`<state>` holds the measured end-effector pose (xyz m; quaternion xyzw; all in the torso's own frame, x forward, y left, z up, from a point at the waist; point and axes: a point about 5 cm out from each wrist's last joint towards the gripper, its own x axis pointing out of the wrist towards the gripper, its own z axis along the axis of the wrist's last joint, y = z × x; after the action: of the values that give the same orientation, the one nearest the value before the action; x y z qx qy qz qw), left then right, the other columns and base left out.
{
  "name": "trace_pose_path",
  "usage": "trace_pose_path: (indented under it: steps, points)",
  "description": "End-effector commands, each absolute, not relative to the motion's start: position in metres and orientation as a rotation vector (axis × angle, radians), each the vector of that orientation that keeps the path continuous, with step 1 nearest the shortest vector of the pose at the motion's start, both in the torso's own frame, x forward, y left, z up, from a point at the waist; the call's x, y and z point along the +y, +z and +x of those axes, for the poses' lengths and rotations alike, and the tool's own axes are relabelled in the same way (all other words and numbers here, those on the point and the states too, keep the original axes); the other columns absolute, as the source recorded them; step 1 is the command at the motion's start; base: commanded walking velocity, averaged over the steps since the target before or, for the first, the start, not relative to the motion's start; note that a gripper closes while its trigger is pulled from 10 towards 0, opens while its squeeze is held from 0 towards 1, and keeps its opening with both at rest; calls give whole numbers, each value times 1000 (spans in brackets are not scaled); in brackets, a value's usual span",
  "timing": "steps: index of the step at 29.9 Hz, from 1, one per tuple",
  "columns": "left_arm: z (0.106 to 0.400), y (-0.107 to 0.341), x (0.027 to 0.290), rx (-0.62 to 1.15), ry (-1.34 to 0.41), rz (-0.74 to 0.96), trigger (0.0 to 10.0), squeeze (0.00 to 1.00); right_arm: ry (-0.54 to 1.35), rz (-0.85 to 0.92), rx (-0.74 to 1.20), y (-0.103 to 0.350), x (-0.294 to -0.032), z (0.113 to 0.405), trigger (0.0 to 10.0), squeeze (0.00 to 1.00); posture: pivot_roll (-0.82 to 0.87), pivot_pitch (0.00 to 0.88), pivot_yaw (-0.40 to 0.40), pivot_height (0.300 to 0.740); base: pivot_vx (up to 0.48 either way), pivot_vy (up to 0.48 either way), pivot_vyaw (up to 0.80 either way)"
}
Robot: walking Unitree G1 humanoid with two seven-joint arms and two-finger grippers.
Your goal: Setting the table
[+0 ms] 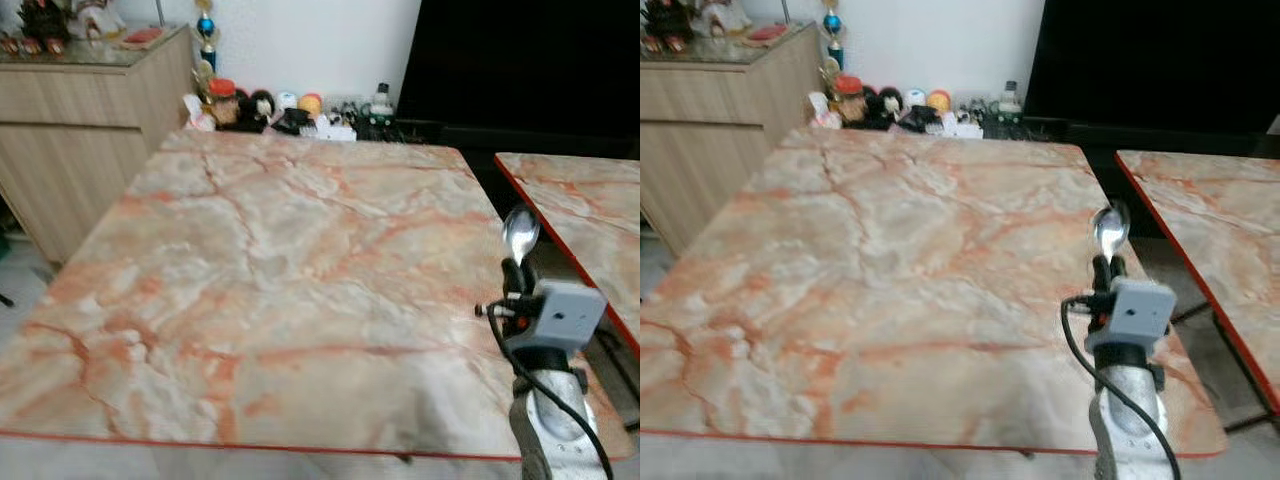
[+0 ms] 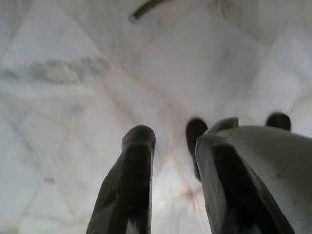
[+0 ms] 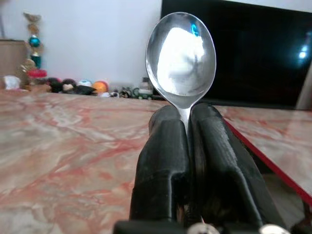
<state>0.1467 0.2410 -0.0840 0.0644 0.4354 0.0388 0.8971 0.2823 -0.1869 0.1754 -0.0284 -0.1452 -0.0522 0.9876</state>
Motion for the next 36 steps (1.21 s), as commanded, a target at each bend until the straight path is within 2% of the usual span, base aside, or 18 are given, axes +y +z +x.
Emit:
trace_pose_path:
  steps: [1,10,23,36]
  points:
    - [146,-86,236,907,64,130,10000,0,-133,-62,-316,184,-193,281,10000,0,-63,141,-44,740,0,-405,0]
    - [158,-82,232,892,47,131,10000,0,-139,-109,-341,192,-199,281,10000,0,-93,104,-38,740,0,-405,0]
    - [170,-74,245,865,81,137,10000,0,-152,-128,-387,205,-204,289,10000,0,-77,65,-28,740,0,-404,0]
    - [170,-75,243,870,68,141,10000,0,-178,-138,-411,211,-210,287,10000,0,-88,76,-11,740,0,-405,0]
